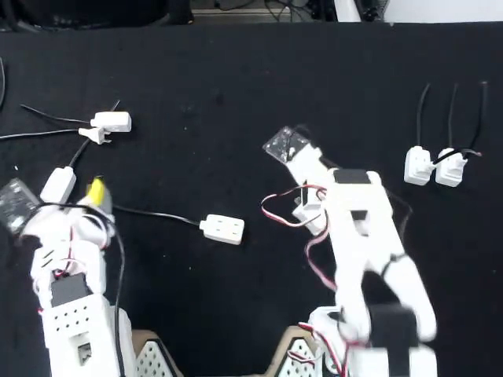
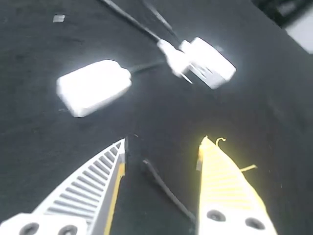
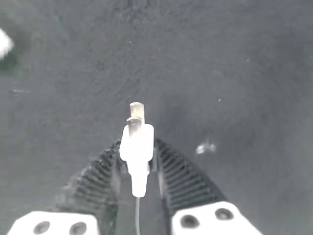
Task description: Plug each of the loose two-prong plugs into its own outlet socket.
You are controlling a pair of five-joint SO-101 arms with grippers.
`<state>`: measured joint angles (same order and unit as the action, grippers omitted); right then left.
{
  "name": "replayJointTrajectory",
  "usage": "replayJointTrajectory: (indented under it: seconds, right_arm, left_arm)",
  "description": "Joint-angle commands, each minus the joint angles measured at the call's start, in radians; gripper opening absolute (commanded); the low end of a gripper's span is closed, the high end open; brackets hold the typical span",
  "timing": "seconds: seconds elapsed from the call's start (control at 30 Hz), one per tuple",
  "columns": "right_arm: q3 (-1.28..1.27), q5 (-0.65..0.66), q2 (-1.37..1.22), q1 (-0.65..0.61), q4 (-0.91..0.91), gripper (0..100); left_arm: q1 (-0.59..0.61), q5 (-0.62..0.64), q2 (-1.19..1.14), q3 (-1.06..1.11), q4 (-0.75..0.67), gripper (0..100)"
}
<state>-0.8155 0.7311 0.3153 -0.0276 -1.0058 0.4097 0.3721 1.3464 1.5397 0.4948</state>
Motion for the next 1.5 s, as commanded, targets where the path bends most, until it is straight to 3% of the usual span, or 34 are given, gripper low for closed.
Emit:
replayJointTrajectory:
  seconds: [0.0, 0.1, 0.2, 0.33, 0.43, 0.63, 0.9, 1.07, 1.3, 1.47]
  right_arm:
    - [-0.018, -0.149, 0.248, -0.218, -0.135, 1.0]
    - [-0.064, -0.25, 0.351, -0.416, -0.104, 1.0]
    - [-0.15, -0.35, 0.392, -0.568, 0.06, 1.0]
    - [-0.231, -0.468, 0.337, -0.671, 0.31, 1.0]
    - [-0.214, -0.529, 0.234, -0.717, 0.39, 1.0]
    - [-0.163, -0.611, 0.074, -0.736, 0.417, 1.1]
    - [-0.268, -0.615, 0.231, -0.736, 0.489, 1.0]
    - [-0.352, -0.611, 0.32, -0.735, 0.554, 1.0]
    - [-0.358, -0.606, 0.328, -0.73, 0.54, 1.0]
    - [-0.325, -0.606, 0.366, -0.73, 0.456, 1.0]
  left_arm:
    - [-0.182, -0.17, 0.015, -0.042, -0.008, 24]
    - [-0.237, -0.183, 0.015, -0.03, -0.008, 24]
    - [-0.252, -0.138, 0.015, -0.028, -0.011, 24]
    - [-0.295, -0.089, 0.015, -0.028, -0.015, 24]
    - [-0.349, -0.054, 0.015, -0.028, -0.017, 24]
    - [-0.453, -0.009, 0.015, -0.028, -0.017, 24]
    - [-0.464, -0.02, 0.015, -0.007, -0.032, 24]
    - [-0.499, -0.114, 0.015, 0.065, -0.15, 24]
    - [-0.545, -0.245, 0.015, 0.097, -0.16, 24]
    - [-0.542, -0.259, 0.015, 0.107, -0.163, 24]
